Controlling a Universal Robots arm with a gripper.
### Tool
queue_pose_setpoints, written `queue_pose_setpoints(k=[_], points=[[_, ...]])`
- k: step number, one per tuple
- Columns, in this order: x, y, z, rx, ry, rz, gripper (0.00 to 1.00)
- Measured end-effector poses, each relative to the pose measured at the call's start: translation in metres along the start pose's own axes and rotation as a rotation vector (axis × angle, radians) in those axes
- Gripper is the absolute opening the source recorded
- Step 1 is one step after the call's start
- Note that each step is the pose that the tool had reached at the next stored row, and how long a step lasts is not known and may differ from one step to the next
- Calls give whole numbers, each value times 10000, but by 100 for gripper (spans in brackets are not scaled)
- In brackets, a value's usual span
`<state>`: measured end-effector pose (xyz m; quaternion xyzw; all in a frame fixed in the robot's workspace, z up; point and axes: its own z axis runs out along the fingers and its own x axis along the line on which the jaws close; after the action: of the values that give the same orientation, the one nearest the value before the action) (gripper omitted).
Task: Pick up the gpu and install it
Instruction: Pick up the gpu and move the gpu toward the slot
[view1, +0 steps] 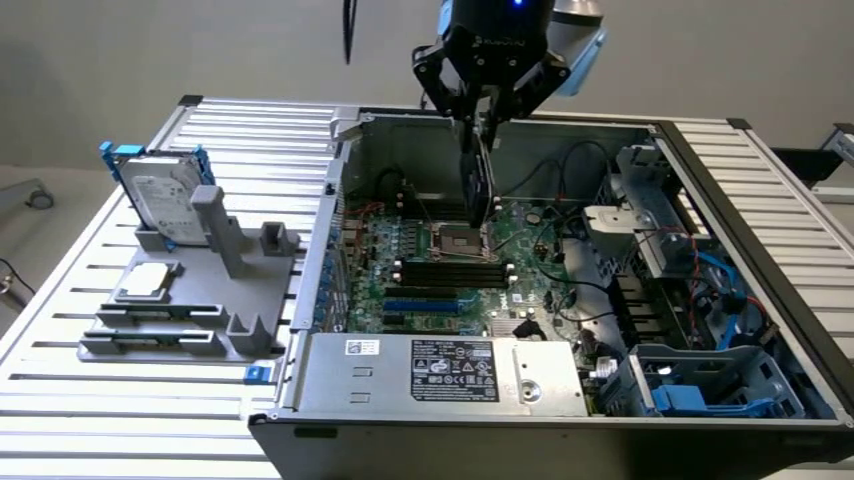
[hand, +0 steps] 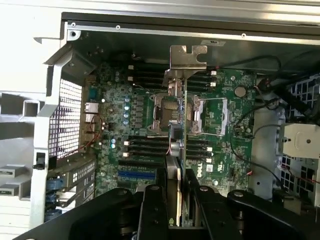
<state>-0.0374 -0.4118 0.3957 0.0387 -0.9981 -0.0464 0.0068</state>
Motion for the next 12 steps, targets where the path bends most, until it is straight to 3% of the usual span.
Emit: queue_pose_setpoints(k=[3,7,12], points=[[0,-2,23,8,32,-555,27],[-1,-3,31,14,-102,-560,27],[0,-3,32,15,-123,-411,27]])
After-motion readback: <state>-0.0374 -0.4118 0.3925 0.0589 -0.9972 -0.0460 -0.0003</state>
